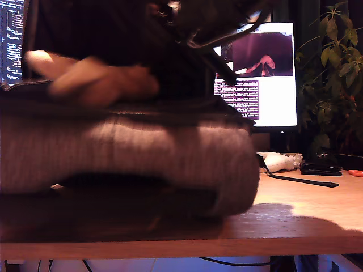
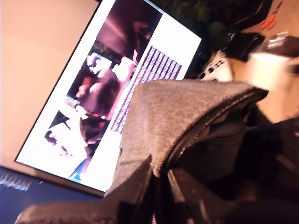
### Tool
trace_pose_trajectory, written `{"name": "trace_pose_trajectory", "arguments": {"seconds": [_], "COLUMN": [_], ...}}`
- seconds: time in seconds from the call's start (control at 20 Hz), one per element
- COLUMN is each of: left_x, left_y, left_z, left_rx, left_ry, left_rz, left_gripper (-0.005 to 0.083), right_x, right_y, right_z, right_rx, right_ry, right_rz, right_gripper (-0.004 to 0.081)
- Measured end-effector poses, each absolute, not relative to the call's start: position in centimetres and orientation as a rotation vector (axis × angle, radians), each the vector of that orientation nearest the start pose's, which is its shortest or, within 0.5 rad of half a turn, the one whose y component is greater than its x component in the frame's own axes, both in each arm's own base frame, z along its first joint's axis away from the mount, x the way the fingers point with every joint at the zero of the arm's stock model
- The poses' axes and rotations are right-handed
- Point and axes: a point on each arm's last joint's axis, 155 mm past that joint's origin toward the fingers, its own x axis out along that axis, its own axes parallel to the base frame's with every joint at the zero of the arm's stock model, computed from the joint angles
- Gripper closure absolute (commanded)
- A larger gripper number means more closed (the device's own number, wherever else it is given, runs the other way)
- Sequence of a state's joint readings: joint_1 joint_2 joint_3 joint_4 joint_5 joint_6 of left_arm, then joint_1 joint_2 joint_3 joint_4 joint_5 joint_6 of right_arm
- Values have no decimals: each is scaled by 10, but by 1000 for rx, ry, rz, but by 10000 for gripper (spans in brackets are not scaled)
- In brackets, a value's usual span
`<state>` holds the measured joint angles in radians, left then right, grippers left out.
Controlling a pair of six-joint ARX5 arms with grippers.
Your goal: Pack the pair of socks inside the grey Google backpack
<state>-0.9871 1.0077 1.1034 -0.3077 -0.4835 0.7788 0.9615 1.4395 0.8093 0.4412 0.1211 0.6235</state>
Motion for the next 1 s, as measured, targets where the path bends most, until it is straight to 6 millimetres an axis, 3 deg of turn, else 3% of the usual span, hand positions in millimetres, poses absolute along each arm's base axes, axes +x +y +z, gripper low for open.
{"name": "trace_pose_trajectory", "arguments": {"seconds": [0.15, 0.45, 0.55, 0.7, 0.8, 0.9, 0.95, 1.0], "left_x": [261, 261, 261, 259, 259, 259, 258, 258], "left_y": [-237, -236, -235, -236, -236, -236, -236, -235], "left_z": [365, 370, 374, 384, 385, 384, 384, 382], "left_rx": [905, 902, 902, 886, 884, 888, 889, 894], "left_ry": [-50, -53, -53, -71, -74, -70, -69, -64], "left_rz": [-537, -536, -535, -540, -542, -545, -545, -548], "left_gripper": [798, 798, 798, 798, 798, 798, 798, 798], "right_x": [279, 347, 351, 342, 336, 328, 324, 321], "right_y": [372, 297, 293, 303, 315, 331, 338, 342], "right_z": [238, 244, 246, 246, 243, 234, 232, 232], "right_rx": [491, 484, 515, 530, 546, 526, 481, 454], "right_ry": [347, 210, 206, 217, 234, 280, 286, 285], "right_rz": [745, 397, 381, 409, 450, 534, 579, 608], "right_gripper": [783, 783, 783, 778, 661, 437, 368, 350]}}
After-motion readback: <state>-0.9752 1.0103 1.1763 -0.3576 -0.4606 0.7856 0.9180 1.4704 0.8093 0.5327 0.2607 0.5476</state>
